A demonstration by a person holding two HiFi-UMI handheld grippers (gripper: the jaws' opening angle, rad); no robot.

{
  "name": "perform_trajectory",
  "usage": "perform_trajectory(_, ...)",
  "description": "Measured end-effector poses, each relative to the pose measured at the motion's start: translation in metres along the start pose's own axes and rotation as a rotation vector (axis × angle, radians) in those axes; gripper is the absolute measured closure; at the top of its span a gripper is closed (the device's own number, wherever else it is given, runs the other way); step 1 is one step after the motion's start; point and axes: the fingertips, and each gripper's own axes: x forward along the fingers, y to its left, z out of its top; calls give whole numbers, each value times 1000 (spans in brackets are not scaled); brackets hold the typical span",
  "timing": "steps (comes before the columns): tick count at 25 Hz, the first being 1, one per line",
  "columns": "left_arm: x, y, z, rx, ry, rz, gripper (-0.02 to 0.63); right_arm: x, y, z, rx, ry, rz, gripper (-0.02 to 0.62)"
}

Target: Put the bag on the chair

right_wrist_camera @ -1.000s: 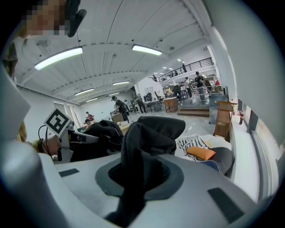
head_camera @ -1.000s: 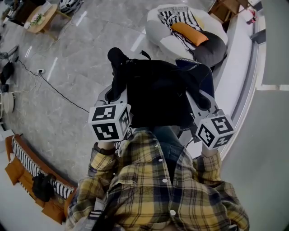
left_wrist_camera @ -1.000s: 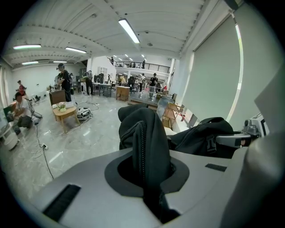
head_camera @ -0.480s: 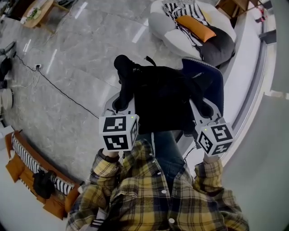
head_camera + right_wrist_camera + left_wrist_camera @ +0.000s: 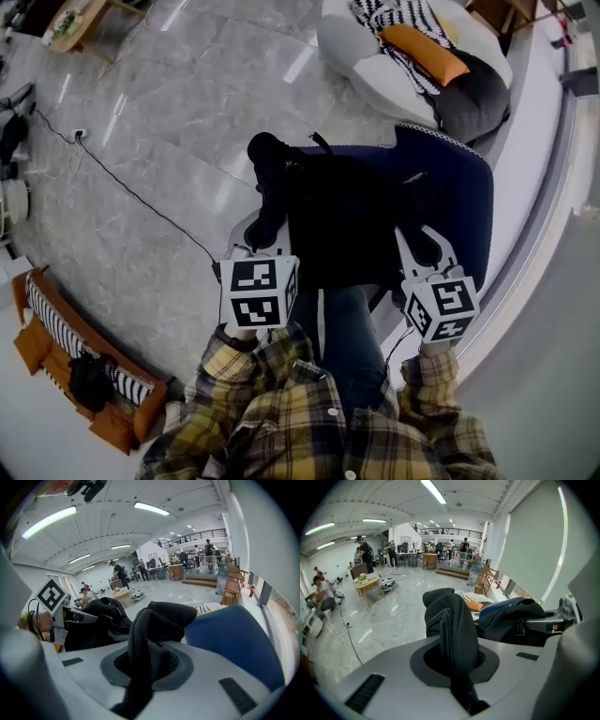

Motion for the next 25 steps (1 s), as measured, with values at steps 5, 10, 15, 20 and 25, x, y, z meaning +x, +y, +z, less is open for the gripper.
perform_trajectory(5, 31, 2, -28, -27, 16, 16, 568, 27, -11, -25, -8, 34, -29, 534)
perform_trajectory(10, 62, 9, -56, -66, 37, 38, 568, 56, -19, -48, -13, 77, -45, 534)
perform_trajectory(15, 86, 14, -84, -84, 63, 71, 568, 80, -24, -74, -18, 120, -58, 534)
perform_trajectory(20, 109, 25, -105, -96, 93, 90, 568, 105, -25, -100, -23, 171, -67, 534)
perform_trajectory(25, 132, 30, -127, -99, 127, 106, 568, 125, -33, -124, -24, 215, -73, 534)
